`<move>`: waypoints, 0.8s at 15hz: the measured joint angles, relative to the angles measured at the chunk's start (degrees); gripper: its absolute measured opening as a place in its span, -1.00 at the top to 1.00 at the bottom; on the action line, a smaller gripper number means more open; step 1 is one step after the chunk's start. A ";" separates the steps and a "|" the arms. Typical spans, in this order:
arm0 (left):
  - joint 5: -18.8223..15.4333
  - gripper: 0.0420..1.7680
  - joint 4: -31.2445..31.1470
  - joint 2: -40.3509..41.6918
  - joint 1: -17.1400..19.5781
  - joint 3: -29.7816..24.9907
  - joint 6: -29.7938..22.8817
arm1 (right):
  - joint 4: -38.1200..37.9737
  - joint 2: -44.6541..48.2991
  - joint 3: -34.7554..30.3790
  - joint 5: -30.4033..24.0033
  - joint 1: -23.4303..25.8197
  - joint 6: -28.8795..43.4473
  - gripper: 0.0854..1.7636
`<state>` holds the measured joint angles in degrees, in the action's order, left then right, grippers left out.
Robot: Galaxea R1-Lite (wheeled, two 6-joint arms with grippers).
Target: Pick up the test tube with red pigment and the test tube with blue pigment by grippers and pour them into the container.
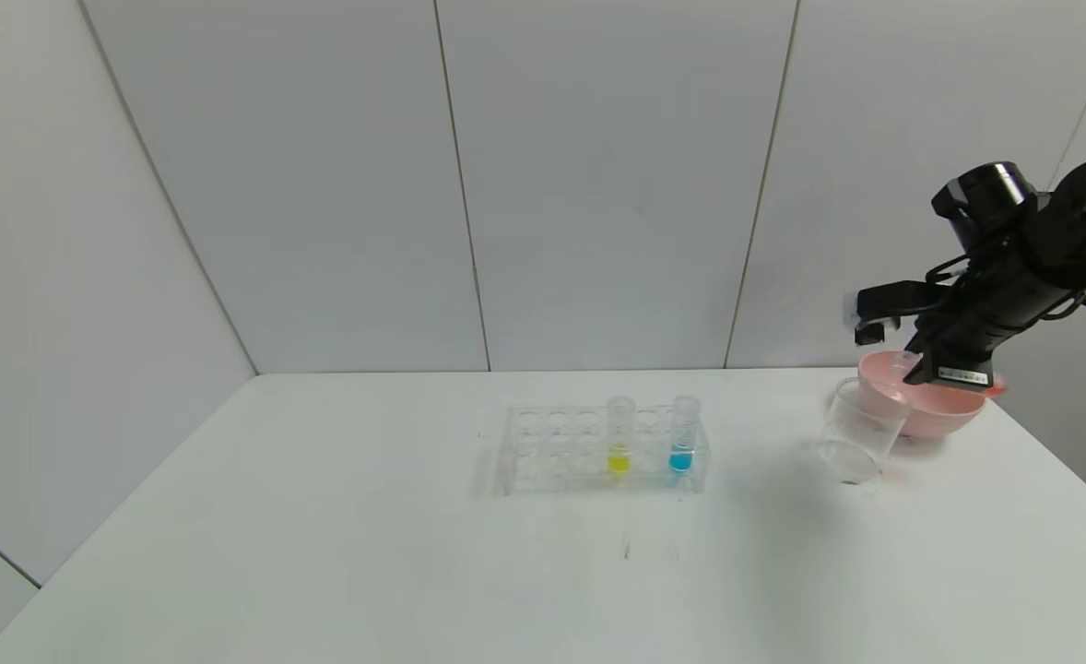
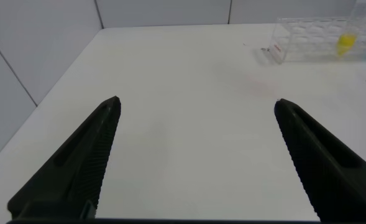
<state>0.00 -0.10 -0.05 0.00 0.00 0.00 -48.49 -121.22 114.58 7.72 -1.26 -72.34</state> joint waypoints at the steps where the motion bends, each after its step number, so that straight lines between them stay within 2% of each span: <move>1: 0.00 -1.00 0.00 0.00 0.00 0.00 0.00 | 0.00 -0.05 0.00 0.79 -0.37 -0.30 0.52; 12: 0.00 -1.00 0.00 0.00 0.00 0.00 0.00 | -0.44 -0.09 0.02 8.24 -2.95 -3.96 0.52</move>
<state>0.00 -0.10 -0.05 0.00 0.00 0.00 -48.93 -121.31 114.60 15.96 -4.21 -76.30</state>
